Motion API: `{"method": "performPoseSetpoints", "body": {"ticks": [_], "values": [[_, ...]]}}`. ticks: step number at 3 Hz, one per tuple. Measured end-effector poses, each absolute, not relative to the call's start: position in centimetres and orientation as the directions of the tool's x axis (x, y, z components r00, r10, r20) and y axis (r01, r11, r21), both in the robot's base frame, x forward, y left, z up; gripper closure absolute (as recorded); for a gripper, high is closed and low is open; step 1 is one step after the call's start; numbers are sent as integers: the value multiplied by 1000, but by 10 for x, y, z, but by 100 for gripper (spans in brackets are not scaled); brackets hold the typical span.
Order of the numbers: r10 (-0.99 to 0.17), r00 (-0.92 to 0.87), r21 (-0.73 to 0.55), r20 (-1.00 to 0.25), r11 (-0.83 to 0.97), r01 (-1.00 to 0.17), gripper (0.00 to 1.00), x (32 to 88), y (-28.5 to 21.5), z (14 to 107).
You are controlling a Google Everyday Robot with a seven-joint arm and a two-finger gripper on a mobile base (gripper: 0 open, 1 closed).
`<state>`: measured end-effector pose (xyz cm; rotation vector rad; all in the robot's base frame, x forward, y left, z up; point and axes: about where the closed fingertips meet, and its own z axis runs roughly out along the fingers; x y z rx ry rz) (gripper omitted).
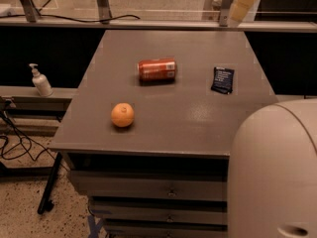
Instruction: Knock coke can over
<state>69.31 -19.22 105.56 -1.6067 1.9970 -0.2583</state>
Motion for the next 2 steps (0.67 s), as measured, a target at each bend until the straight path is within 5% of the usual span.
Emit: {"method": "performPoseSetpoints", "body": {"ticks": [2], "values": [[-909, -208, -459, -361, 368, -809, 0, 682, -249, 1051]]}}
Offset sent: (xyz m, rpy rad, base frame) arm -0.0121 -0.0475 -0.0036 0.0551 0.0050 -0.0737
